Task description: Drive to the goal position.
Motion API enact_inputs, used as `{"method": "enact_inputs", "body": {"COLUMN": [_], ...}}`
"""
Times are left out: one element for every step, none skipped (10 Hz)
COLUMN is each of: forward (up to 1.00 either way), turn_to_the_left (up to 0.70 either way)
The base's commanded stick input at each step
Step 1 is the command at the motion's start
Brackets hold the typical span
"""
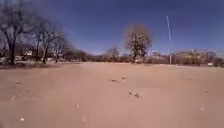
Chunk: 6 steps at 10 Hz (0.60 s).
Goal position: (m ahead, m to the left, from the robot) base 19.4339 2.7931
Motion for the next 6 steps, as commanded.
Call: {"method": "enact_inputs", "body": {"forward": [1.0, 1.0, 1.0, 1.0, 1.0, 1.0], "turn_to_the_left": [0.0, 0.0, 0.0, 0.0, 0.0, 0.04]}}
